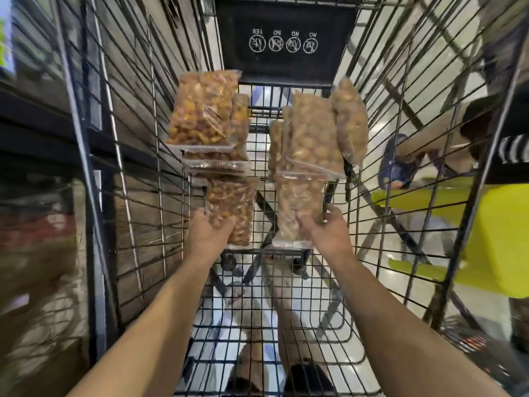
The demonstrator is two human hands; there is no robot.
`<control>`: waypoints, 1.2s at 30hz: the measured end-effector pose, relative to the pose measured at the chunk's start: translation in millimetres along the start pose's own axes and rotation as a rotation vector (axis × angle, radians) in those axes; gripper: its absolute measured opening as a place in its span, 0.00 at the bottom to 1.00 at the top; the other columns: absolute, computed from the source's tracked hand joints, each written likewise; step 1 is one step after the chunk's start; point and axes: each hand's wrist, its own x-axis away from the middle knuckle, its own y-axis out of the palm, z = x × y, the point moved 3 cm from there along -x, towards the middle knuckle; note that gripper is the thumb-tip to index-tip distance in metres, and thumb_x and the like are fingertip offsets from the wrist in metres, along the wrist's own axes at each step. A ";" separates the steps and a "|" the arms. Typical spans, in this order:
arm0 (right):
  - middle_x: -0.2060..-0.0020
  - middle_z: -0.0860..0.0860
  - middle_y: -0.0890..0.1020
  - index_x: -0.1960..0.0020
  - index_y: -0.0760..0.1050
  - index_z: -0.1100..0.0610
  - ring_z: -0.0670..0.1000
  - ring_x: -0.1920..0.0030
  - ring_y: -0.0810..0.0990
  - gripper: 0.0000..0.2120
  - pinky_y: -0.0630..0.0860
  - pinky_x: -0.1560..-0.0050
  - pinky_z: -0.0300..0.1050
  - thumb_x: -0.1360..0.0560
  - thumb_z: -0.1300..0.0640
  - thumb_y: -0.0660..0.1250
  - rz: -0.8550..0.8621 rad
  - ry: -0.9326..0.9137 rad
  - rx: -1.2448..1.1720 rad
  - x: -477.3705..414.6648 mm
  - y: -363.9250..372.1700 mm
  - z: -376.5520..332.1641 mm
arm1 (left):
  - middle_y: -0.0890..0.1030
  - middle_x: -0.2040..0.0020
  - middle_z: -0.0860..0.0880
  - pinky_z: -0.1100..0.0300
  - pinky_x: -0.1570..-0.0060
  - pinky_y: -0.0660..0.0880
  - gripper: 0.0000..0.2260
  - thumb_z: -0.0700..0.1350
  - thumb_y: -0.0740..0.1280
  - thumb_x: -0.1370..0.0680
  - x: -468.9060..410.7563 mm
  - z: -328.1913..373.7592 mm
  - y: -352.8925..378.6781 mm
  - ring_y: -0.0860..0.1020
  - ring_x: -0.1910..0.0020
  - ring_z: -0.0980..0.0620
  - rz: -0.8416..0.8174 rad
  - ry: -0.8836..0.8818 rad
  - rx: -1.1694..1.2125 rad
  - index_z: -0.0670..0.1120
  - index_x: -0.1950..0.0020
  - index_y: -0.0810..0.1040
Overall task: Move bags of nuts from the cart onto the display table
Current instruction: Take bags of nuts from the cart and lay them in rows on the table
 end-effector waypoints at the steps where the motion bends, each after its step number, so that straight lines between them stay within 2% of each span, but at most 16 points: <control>1: 0.42 0.50 0.81 0.25 0.69 0.57 0.50 0.46 0.80 0.30 0.76 0.37 0.46 0.21 0.52 0.76 -0.001 0.002 0.001 -3.8 1.5 1.9 | 0.81 0.41 0.48 0.56 0.51 0.74 0.19 0.56 0.76 0.23 -3.7 -1.5 1.6 0.80 0.47 0.50 0.011 0.000 -0.017 0.50 0.39 0.74; 3: 0.48 0.46 0.82 0.34 0.70 0.52 0.47 0.52 0.82 0.22 0.77 0.48 0.39 0.22 0.52 0.77 0.005 0.004 -0.008 -11.6 3.8 5.3 | 0.80 0.37 0.46 0.53 0.47 0.75 0.23 0.56 0.77 0.24 -8.3 -1.9 3.2 0.79 0.46 0.49 0.023 -0.012 -0.042 0.46 0.35 0.76; 5: 0.54 0.43 0.80 0.42 0.69 0.51 0.42 0.56 0.80 0.19 0.74 0.58 0.35 0.23 0.52 0.78 0.013 0.015 -0.016 -18.9 5.5 7.8 | 0.78 0.39 0.47 0.53 0.46 0.75 0.25 0.55 0.77 0.24 -9.2 -0.2 4.7 0.78 0.51 0.51 0.003 -0.034 -0.051 0.44 0.34 0.75; 7: 0.57 0.42 0.80 0.48 0.69 0.49 0.43 0.58 0.80 0.18 0.73 0.60 0.36 0.24 0.52 0.79 0.009 0.026 -0.037 -23.5 8.1 9.8 | 0.78 0.39 0.47 0.54 0.46 0.74 0.27 0.56 0.77 0.24 -9.0 -0.9 7.9 0.77 0.51 0.51 -0.005 -0.047 -0.053 0.43 0.32 0.73; 9: 0.56 0.45 0.82 0.48 0.69 0.48 0.43 0.58 0.81 0.19 0.73 0.62 0.35 0.24 0.52 0.80 -0.004 0.049 -0.072 -25.4 10.7 11.3 | 0.78 0.35 0.46 0.53 0.44 0.77 0.30 0.57 0.78 0.25 -9.7 -2.7 12.3 0.79 0.44 0.47 -0.014 -0.048 -0.043 0.44 0.30 0.74; 11: 0.53 0.48 0.83 0.43 0.69 0.52 0.44 0.58 0.81 0.21 0.75 0.63 0.33 0.25 0.54 0.80 -0.007 0.054 -0.088 -25.2 12.5 11.8 | 0.79 0.37 0.48 0.55 0.51 0.80 0.31 0.62 0.78 0.28 -10.0 -4.9 16.6 0.80 0.42 0.47 -0.029 -0.054 -0.033 0.45 0.34 0.75; 13: 0.49 0.52 0.85 0.40 0.72 0.55 0.48 0.54 0.84 0.23 0.81 0.58 0.36 0.26 0.53 0.82 0.002 0.047 -0.089 -26.3 15.7 12.0 | 0.81 0.41 0.48 0.52 0.51 0.83 0.38 0.71 0.77 0.39 -18.3 -14.4 24.3 0.82 0.43 0.47 -0.020 -0.055 0.001 0.49 0.39 0.77; 16: 0.48 0.51 0.84 0.46 0.74 0.51 0.52 0.49 0.85 0.22 0.84 0.41 0.53 0.30 0.52 0.84 0.014 0.021 -0.090 -31.8 20.5 15.8 | 0.84 0.44 0.50 0.46 0.42 0.82 0.42 0.77 0.75 0.52 -40.3 -31.7 38.8 0.83 0.44 0.47 -0.047 -0.076 0.099 0.53 0.46 0.79; 19: 0.51 0.48 0.83 0.51 0.70 0.48 0.50 0.50 0.83 0.22 0.80 0.37 0.52 0.29 0.53 0.84 0.003 0.025 -0.123 -32.0 23.3 13.7 | 0.84 0.43 0.49 0.46 0.40 0.81 0.37 0.70 0.79 0.47 -25.4 -9.1 31.3 0.83 0.45 0.48 -0.110 -0.092 0.226 0.52 0.45 0.77; 21: 0.48 0.48 0.83 0.46 0.72 0.51 0.53 0.46 0.84 0.22 0.79 0.34 0.53 0.29 0.52 0.84 -0.016 0.047 -0.154 -33.8 26.0 12.9 | 0.84 0.44 0.49 0.47 0.40 0.80 0.27 0.60 0.83 0.36 -18.8 -0.2 28.8 0.84 0.46 0.48 -0.123 -0.092 0.259 0.52 0.46 0.75; 23: 0.48 0.46 0.84 0.36 0.73 0.55 0.53 0.43 0.84 0.29 0.78 0.31 0.56 0.30 0.49 0.84 -0.036 0.083 -0.178 -35.9 29.2 14.3 | 0.83 0.46 0.49 0.48 0.42 0.80 0.19 0.53 0.81 0.28 -19.0 0.8 28.7 0.83 0.46 0.47 -0.118 -0.093 0.279 0.54 0.49 0.72; 26: 0.49 0.44 0.85 0.33 0.74 0.55 0.51 0.45 0.85 0.31 0.79 0.32 0.56 0.29 0.48 0.83 -0.057 0.092 -0.166 -36.9 31.0 14.0 | 0.80 0.49 0.51 0.53 0.51 0.78 0.17 0.51 0.79 0.24 -22.9 0.1 30.9 0.82 0.49 0.49 -0.122 -0.078 0.293 0.52 0.47 0.71; 28: 0.49 0.46 0.85 0.33 0.73 0.55 0.50 0.45 0.86 0.28 0.80 0.33 0.56 0.27 0.51 0.82 -0.070 0.075 -0.192 -36.8 31.7 14.1 | 0.78 0.49 0.52 0.53 0.48 0.75 0.19 0.52 0.79 0.24 -23.3 0.6 30.8 0.80 0.50 0.51 -0.129 -0.062 0.306 0.49 0.42 0.72; 31: 0.51 0.45 0.85 0.33 0.72 0.57 0.44 0.49 0.85 0.26 0.79 0.31 0.51 0.25 0.57 0.81 -0.115 0.052 -0.209 -35.8 32.0 13.1 | 0.81 0.44 0.49 0.55 0.50 0.75 0.24 0.55 0.80 0.26 -22.4 3.5 28.2 0.81 0.46 0.49 -0.144 -0.064 0.264 0.47 0.39 0.74; 33: 0.49 0.46 0.86 0.34 0.72 0.56 0.45 0.49 0.86 0.29 0.80 0.33 0.51 0.28 0.54 0.83 -0.128 0.054 -0.189 -36.1 31.0 11.5 | 0.84 0.44 0.49 0.59 0.57 0.72 0.22 0.54 0.81 0.26 -21.4 6.7 27.7 0.83 0.47 0.51 -0.211 -0.087 0.281 0.46 0.39 0.77; 36: 0.48 0.49 0.87 0.41 0.75 0.53 0.43 0.54 0.87 0.24 0.84 0.48 0.40 0.29 0.52 0.83 -0.189 0.074 -0.159 -36.7 27.5 9.8 | 0.84 0.48 0.52 0.58 0.51 0.72 0.11 0.53 0.78 0.23 -21.7 9.8 28.4 0.84 0.56 0.56 -0.326 -0.099 0.288 0.50 0.48 0.79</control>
